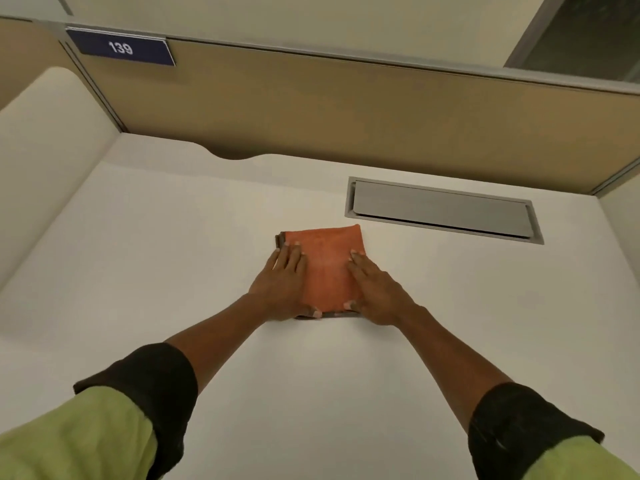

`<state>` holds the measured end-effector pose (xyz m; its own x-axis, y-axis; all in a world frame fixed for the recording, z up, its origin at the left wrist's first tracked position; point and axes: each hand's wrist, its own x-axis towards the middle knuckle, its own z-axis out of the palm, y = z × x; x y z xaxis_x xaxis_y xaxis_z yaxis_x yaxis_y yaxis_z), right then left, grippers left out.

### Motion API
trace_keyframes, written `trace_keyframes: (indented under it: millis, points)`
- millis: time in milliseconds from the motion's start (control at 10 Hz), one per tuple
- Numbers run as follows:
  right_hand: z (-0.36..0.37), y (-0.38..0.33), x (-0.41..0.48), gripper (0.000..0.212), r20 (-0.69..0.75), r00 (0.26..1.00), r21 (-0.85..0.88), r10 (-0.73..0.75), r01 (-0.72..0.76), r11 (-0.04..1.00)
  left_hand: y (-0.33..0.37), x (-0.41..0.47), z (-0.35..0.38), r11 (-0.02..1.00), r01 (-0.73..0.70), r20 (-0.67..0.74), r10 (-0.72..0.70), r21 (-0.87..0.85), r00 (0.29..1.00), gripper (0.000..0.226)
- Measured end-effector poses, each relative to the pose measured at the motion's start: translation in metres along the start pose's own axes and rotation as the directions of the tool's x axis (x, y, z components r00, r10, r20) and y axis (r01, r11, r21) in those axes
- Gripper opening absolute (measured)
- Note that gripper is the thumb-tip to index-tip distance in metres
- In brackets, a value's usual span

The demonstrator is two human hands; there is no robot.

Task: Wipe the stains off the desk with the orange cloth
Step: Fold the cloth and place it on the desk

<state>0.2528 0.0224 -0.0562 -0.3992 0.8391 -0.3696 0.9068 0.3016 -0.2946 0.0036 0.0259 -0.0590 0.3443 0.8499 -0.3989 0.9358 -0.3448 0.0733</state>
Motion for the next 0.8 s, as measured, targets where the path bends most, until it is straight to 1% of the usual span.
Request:
trace_keyframes:
  millis: [100, 200, 400, 500, 600, 700, 800]
  points:
    - [0.016, 0.004, 0.000, 0.098, -0.042, 0.999, -0.071, 0.008, -0.011, 0.997, -0.013, 0.009, 0.002, 0.998, -0.057, 0.024, 0.056, 0.021, 0.998, 0.144]
    - [0.035, -0.004, -0.002, 0.094, -0.094, 0.994, -0.061, 0.054, -0.060, 0.996, -0.028, 0.022, -0.007, 0.988, -0.154, 0.031, 0.154, 0.016, 0.988, 0.149]
    - [0.034, -0.023, 0.007, 0.096, -0.108, 0.984, -0.030, 0.139, -0.143, 0.989, -0.044, 0.039, -0.016, 0.970, -0.231, 0.029, 0.229, 0.074, 0.973, 0.151]
    - [0.030, -0.022, 0.006, 0.098, -0.096, 0.983, -0.014, 0.154, -0.156, 0.988, -0.040, 0.038, -0.016, 0.977, -0.202, 0.048, 0.199, 0.075, 0.979, 0.151]
    - [0.025, -0.018, -0.001, 0.094, -0.098, 0.985, 0.012, 0.139, -0.138, 0.990, -0.031, 0.033, -0.017, 0.980, -0.168, 0.064, 0.162, 0.104, 0.985, 0.149]
    - [0.014, -0.011, -0.024, 0.079, -0.132, 0.985, 0.042, 0.110, -0.105, 0.994, -0.018, 0.021, -0.021, 0.974, -0.130, 0.110, 0.111, 0.188, 0.988, 0.140]
    - [0.008, -0.002, -0.051, 0.073, -0.160, 0.983, 0.060, 0.094, -0.086, 0.994, 0.001, 0.003, -0.021, 0.960, -0.108, 0.107, 0.083, 0.260, 0.991, 0.137]
